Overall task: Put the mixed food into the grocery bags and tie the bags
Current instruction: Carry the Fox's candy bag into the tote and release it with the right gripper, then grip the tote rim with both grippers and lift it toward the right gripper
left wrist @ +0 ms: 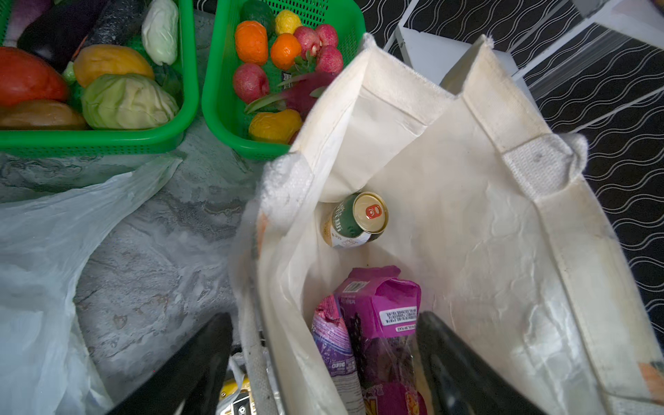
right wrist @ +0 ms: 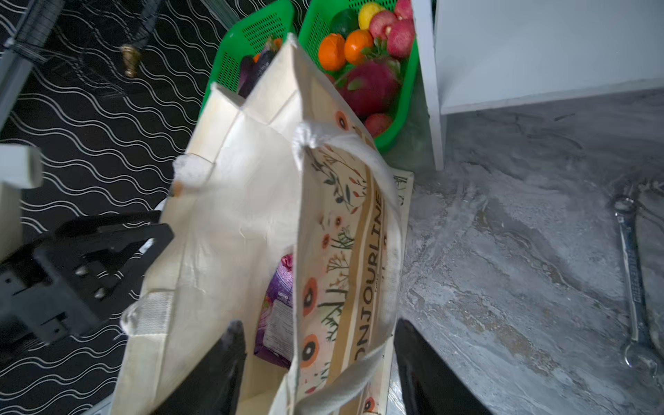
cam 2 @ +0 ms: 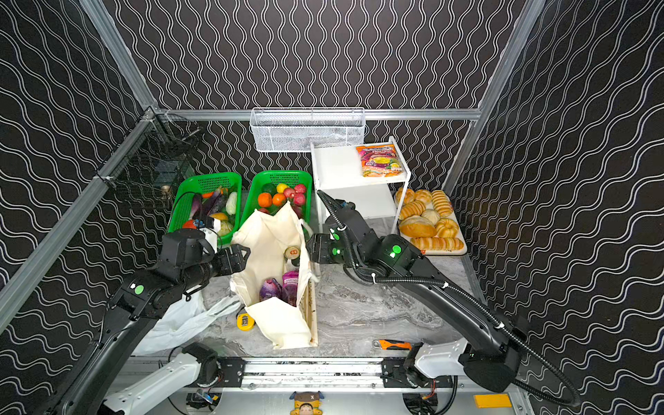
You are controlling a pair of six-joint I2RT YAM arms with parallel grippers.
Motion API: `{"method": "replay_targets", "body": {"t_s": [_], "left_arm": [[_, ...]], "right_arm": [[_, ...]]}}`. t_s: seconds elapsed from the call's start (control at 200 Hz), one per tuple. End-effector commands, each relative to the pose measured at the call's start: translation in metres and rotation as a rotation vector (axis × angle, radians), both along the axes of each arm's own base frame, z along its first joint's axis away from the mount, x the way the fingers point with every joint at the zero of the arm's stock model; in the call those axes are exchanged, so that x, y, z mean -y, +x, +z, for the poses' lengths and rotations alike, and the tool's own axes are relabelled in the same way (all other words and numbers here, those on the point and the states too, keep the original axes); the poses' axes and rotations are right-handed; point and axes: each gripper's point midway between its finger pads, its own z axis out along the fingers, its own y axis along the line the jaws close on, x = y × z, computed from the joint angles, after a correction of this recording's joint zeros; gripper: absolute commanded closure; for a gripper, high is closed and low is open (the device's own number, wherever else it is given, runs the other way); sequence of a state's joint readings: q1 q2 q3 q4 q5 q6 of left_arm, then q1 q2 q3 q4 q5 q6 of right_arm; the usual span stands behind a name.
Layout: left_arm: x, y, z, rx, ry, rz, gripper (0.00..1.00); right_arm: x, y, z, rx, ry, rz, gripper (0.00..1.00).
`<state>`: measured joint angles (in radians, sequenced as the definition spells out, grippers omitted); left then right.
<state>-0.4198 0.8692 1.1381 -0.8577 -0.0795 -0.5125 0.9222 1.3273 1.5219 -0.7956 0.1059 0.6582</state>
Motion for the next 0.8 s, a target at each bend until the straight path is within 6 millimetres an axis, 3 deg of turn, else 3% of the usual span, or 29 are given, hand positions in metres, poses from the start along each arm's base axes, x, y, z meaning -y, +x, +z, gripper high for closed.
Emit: {"method": "replay_targets", "body": {"t_s": [0.0, 0.105, 0.17, 0.27, 0.33, 0.405, 0.481, 0.671, 0.791], "left_arm": [[-0.006, -0.002, -0.005, -0.016, 0.054, -0.001, 0.15], [0.006, -0.003, -0.014, -0.058, 0.039, -0.058, 0.16], [0.016, -0.003, -0.019, -0.085, 0.015, -0.105, 0.23], [0.029, -0.006, -0.021, -0.099, -0.032, -0.163, 0.49], [0.044, -0.008, -0.012, -0.068, -0.088, -0.241, 0.65], [0.065, -0.015, 0.007, -0.025, -0.172, -0.360, 0.84], [0.076, -0.022, 0.021, -0.026, -0.237, -0.411, 1.00], [0.105, -0.037, 0.050, -0.085, -0.429, -0.518, 1.00], [0.136, -0.050, 0.073, -0.078, -0.489, -0.634, 1.00]], "right_arm": [[-0.022, -0.002, -0.009, -0.059, 0.049, 0.078, 0.32], [-0.044, -0.003, -0.031, -0.120, 0.018, 0.165, 0.35], [-0.052, 0.000, -0.042, -0.148, -0.019, 0.185, 0.45], [-0.052, 0.007, -0.050, -0.150, -0.077, 0.180, 0.74], [-0.049, 0.009, -0.046, -0.126, -0.090, 0.174, 0.89], [-0.042, 0.009, -0.035, -0.075, -0.076, 0.171, 1.00], [-0.031, 0.007, -0.021, -0.019, -0.046, 0.155, 1.00], [0.010, 0.000, 0.009, 0.072, -0.006, 0.085, 1.00], [0.038, -0.006, 0.021, 0.105, -0.018, 0.041, 1.00]]}}
